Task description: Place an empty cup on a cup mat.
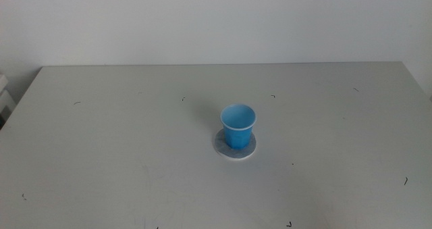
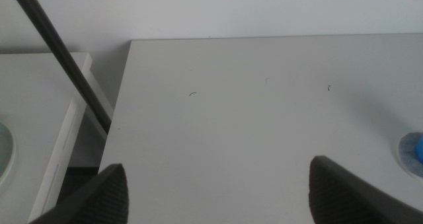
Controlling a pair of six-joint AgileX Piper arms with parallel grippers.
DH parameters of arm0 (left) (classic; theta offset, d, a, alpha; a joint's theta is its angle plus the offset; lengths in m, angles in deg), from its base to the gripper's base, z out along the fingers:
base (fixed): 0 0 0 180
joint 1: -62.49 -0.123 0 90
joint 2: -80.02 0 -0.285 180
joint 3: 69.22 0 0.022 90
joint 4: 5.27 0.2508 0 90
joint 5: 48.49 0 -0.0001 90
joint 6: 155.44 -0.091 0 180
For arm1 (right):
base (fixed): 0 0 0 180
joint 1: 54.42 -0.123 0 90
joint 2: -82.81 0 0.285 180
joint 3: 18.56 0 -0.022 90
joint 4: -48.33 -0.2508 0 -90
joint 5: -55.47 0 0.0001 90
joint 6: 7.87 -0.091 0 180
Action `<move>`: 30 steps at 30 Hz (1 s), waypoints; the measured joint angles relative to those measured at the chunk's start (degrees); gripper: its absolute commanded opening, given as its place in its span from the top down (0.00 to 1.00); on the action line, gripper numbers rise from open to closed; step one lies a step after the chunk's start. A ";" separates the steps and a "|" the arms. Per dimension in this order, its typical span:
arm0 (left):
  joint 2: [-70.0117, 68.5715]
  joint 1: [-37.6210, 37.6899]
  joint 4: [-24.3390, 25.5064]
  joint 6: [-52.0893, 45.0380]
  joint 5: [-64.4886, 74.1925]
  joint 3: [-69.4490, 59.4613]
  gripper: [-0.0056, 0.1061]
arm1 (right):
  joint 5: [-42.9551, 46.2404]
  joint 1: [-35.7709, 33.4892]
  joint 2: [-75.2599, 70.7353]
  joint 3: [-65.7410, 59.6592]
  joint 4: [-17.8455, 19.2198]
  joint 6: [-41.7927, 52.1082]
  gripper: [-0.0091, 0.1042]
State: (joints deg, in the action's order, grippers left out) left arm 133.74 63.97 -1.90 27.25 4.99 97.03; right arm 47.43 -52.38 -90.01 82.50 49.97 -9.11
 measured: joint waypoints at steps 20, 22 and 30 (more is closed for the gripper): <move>-31.36 -1.40 -1.58 0.95 -41.16 -54.99 0.01 | 0.00 0.00 0.00 0.00 0.00 0.00 0.09; -35.01 -1.40 -1.58 0.90 -45.81 -59.46 0.01 | 0.00 0.00 0.00 0.00 0.00 0.00 0.09; -42.93 -1.40 -1.77 0.83 -50.20 -65.07 0.01 | 0.00 0.00 0.00 0.00 0.00 0.00 0.09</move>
State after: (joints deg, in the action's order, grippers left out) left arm 90.81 62.57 -3.67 28.08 -45.20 31.96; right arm 47.43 -52.38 -90.01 82.50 49.97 -9.11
